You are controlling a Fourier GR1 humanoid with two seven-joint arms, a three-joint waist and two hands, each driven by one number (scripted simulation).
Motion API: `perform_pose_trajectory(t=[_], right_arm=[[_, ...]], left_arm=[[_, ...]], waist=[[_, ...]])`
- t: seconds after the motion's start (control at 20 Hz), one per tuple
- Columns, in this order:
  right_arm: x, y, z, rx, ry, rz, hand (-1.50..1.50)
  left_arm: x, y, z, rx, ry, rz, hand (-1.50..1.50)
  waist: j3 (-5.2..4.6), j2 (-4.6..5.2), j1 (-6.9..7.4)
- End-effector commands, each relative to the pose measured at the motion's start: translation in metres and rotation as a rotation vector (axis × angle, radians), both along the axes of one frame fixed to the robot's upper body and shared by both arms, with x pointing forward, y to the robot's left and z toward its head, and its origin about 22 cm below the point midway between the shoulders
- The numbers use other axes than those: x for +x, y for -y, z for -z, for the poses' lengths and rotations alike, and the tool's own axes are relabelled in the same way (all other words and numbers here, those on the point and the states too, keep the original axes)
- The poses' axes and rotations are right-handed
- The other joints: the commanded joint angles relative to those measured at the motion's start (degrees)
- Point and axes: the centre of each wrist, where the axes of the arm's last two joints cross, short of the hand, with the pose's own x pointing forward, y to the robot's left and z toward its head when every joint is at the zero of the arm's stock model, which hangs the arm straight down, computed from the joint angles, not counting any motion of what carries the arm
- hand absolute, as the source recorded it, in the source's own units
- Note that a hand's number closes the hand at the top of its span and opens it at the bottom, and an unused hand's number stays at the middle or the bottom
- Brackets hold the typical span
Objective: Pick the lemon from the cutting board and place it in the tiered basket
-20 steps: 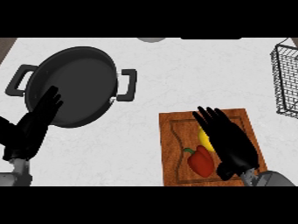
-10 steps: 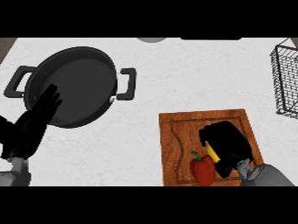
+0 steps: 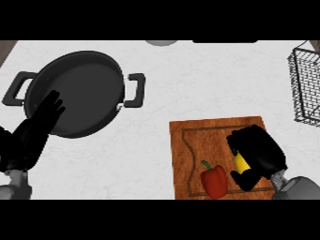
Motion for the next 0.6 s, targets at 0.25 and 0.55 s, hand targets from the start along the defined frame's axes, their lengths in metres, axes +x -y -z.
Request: perform_pose_trajectory(t=[0.25,0.55], right_arm=[[0.018,0.202,-0.072,0.017,0.198,0.381,1.5],[0.017,0.258,-0.113,0.414,0.432,0.393,1.5]], left_arm=[[-0.008,-0.011,0.006,-0.013,-0.005,-0.079,0.0],[-0.009,-0.013,0.005,-0.016,-0.004,-0.078,0.0]], waist=[[1.17,0.8,-5.3],[1.49,-0.08,-4.81]])
